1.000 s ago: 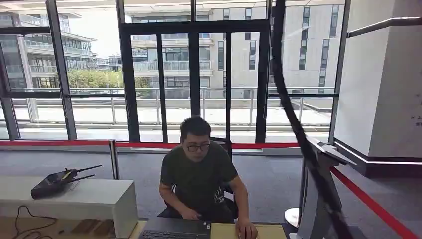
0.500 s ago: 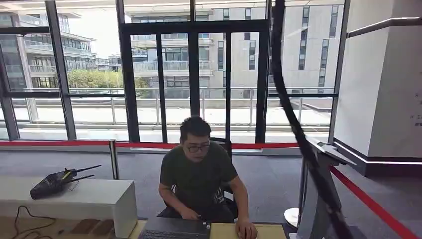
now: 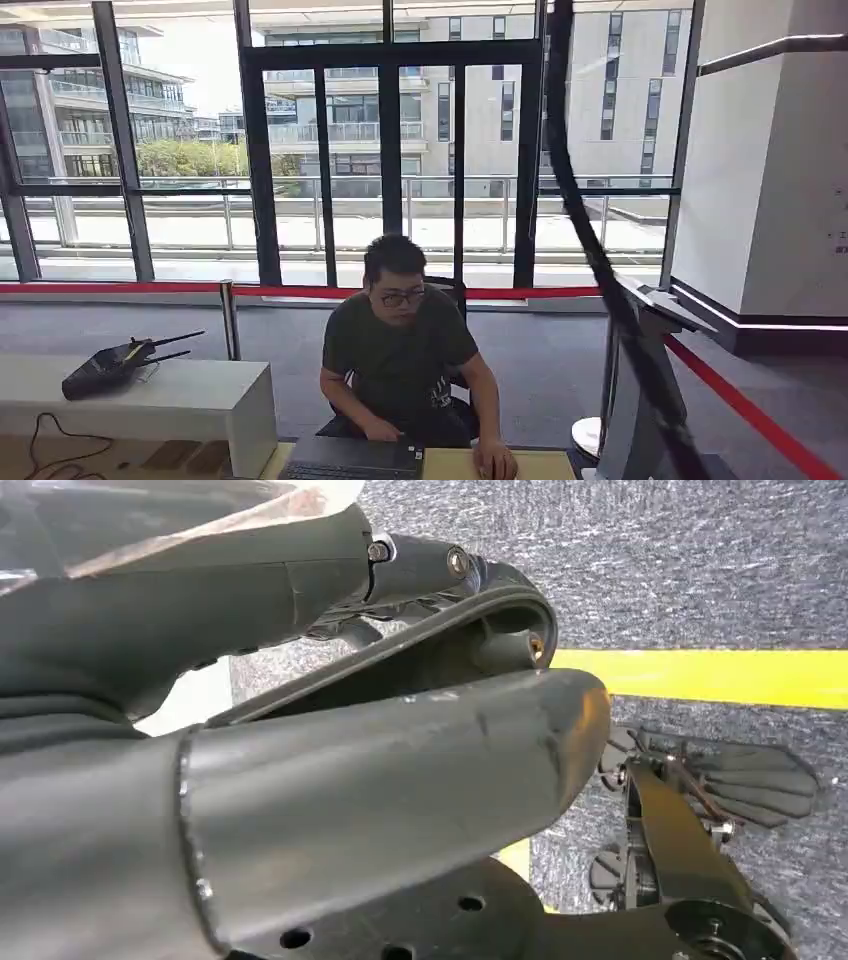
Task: Pass the card to the sensor for recognition and then transmit it.
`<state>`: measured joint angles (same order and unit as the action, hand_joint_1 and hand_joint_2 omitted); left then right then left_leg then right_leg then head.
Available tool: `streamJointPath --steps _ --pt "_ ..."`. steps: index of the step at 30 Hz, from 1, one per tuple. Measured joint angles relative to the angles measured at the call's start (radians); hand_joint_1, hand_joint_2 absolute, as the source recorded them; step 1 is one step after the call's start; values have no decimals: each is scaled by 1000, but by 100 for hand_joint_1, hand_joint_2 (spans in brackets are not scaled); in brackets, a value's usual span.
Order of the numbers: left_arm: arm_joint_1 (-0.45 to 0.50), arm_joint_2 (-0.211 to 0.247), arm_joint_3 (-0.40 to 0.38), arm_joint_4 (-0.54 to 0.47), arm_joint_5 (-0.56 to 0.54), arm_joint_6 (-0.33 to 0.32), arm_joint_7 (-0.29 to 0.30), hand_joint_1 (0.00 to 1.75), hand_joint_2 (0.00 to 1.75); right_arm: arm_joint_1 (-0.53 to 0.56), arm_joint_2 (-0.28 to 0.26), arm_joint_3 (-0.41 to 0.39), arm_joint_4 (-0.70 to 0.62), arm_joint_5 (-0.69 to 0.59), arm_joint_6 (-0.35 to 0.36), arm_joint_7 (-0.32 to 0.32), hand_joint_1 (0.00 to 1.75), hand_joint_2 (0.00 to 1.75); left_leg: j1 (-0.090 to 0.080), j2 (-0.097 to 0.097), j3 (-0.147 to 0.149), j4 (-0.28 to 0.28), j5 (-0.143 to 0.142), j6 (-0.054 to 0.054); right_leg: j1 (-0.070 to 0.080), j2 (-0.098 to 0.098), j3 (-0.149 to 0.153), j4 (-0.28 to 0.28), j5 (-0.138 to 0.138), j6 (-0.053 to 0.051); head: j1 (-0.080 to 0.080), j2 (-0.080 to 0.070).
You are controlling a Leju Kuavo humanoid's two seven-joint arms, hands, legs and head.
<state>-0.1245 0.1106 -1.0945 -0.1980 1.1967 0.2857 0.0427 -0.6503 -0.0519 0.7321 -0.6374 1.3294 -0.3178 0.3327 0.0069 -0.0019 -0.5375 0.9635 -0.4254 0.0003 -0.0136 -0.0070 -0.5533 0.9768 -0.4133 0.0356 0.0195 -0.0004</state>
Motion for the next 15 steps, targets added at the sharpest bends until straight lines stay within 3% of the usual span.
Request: streamJointPath --steps 15 --pt "0 -2 1 0 -2 2 4 0 0 -25 8 -1 40 11 -10 3 0 175 0 0 0 0 0 0 0 0 0 0 0 0 0 0"
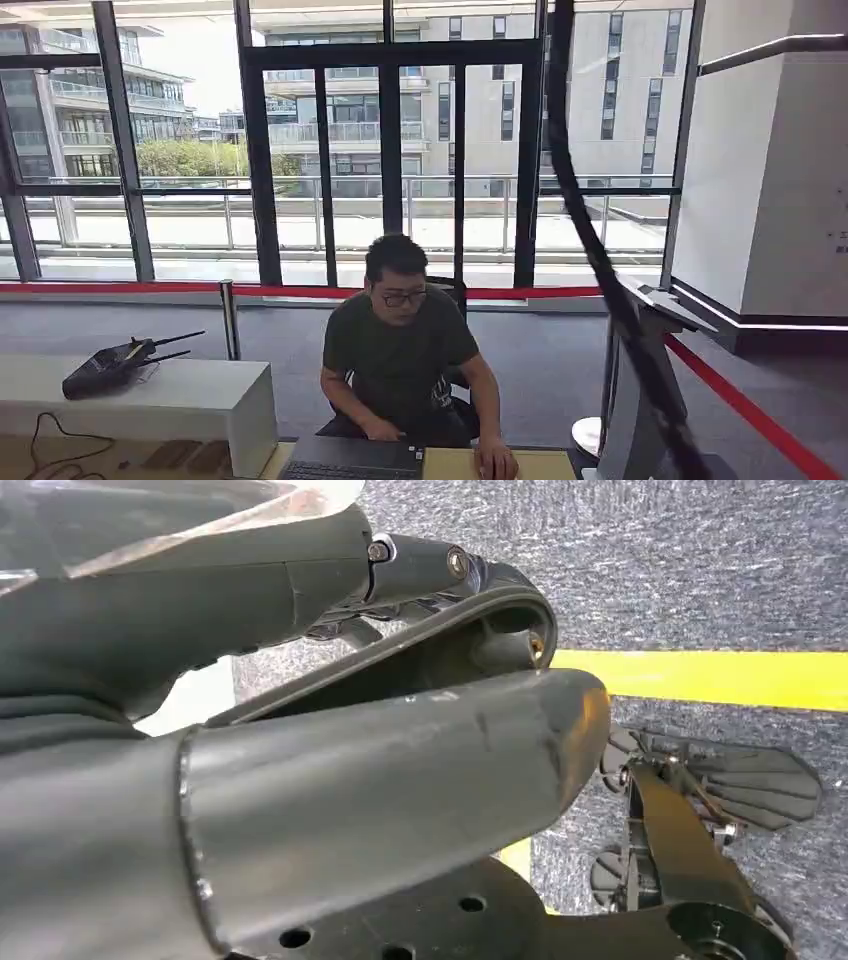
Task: Pass the card to the sensor for recognition and then transmit it.
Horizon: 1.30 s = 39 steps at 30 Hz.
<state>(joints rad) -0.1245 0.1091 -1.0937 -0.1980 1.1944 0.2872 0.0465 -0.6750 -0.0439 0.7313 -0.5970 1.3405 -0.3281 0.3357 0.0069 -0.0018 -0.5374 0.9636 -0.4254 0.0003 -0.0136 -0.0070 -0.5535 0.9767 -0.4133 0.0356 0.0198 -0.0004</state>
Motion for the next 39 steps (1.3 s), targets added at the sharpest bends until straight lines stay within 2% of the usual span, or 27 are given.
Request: streamJointPath --steps 18,19,20,29,30,39 --pt "0 8 0 1 -21 -43 -9 0 0 8 -45 -19 3 5 28 37 0 175 0 0 0 0 0 0 0 0 0 0 0 0 0 0" --pt "0 9 0 1 -22 -44 -10 0 0 10 -48 -20 0 5 27 36 0 0 0 0 0 0 0 0 0 0 0 0 0 0 0 0" --pt "0 10 0 1 -24 -47 -11 0 0 11 -49 -22 -1 3 27 35 0 175 0 0 0 0 0 0 0 0 0 0 0 0 0 0" --pt "0 14 0 1 -29 -50 -14 0 0 20 -56 -26 -14 3 27 29 0 175 0 0 0 0 0 0 0 0 0 0 0 0 0 0" --pt "0 14 0 1 -30 -50 -14 0 0 20 -57 -26 -15 3 28 29 175 175 0 0 0 0 0 0 0 0 0 0 0 0 0 0" --pt "0 14 0 1 -34 -50 -14 0 0 34 -61 -33 -36 -4 52 21 175 175 0 0 0 0 0 0 0 0 0 0 0 0 0 0"
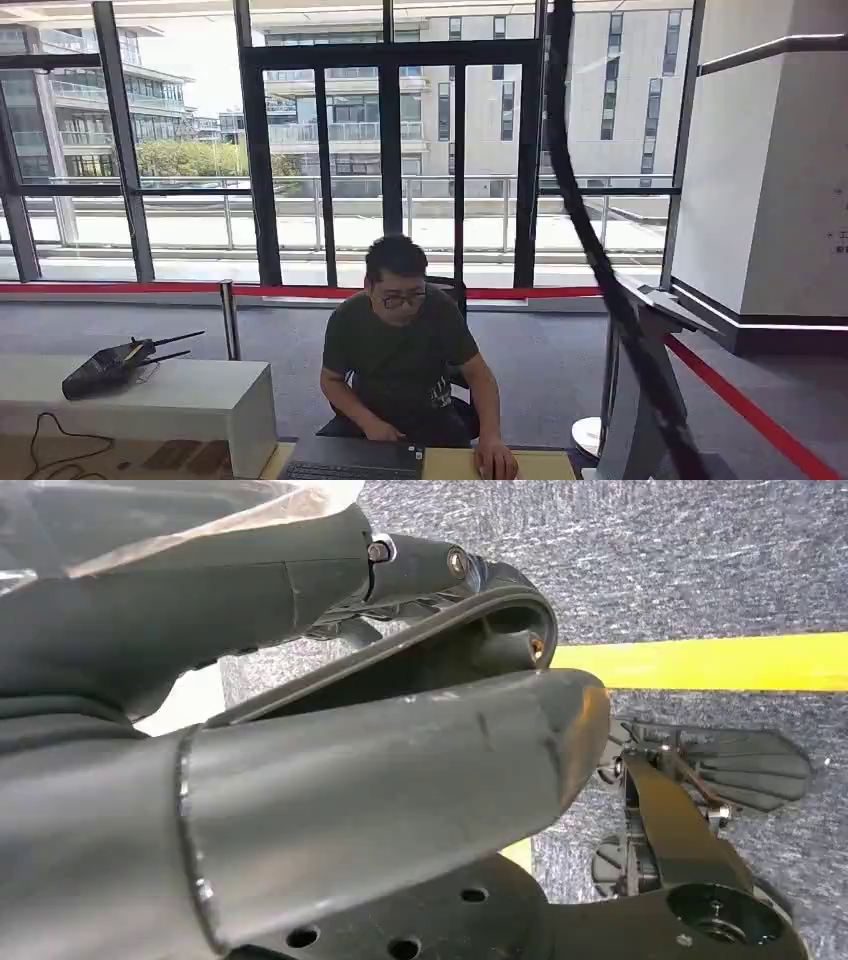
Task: Pass the card to the sensor for recognition and then transmit it.
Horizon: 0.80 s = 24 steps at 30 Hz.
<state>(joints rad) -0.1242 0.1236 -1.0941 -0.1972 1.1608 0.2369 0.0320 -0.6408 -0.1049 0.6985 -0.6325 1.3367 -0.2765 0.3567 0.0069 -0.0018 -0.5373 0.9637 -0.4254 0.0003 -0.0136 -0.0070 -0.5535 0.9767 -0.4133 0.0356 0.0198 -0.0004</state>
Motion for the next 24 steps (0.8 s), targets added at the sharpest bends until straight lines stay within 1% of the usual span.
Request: streamJointPath --steps 21,24 --pt "0 0 0 0 -6 2 8 0 0 9 -4 -16 -12 -11 -3 -14 175 175 0 0 0 0 0 0 0 0 0 0 0 0 0 0" --pt "0 0 0 0 -5 7 9 0 0 9 -4 -16 -12 -18 -4 -23 175 175 0 0 0 0 0 0 0 0 0 0 0 0 0 0"
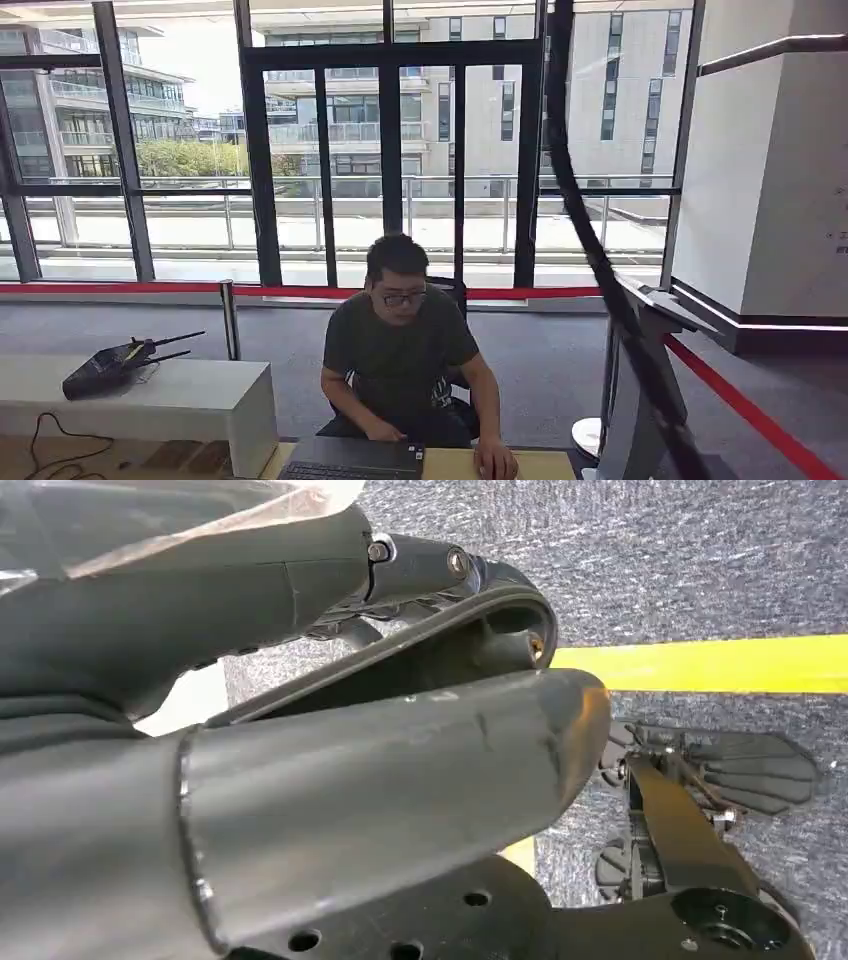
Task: Pass the card to the sensor for recognition and then transmit it.
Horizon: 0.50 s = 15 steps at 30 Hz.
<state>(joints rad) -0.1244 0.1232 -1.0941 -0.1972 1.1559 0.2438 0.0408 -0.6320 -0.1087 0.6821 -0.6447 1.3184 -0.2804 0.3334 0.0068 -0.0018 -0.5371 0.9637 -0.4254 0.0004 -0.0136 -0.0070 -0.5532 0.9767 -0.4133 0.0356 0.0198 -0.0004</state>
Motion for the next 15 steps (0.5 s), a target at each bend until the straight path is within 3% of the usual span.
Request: streamJointPath --steps 9,15 --pt "0 0 0 0 2 5 2 0 0 -4 2 -3 -42 3 -38 -13 175 175 0 0 0 0 0 0 0 0 0 0 0 0 0 0" --pt "0 -1 0 0 -2 2 1 0 0 -10 2 -6 -129 69 -60 -11 175 175 0 0 0 0 0 0 0 0 0 0 0 0 0 0"
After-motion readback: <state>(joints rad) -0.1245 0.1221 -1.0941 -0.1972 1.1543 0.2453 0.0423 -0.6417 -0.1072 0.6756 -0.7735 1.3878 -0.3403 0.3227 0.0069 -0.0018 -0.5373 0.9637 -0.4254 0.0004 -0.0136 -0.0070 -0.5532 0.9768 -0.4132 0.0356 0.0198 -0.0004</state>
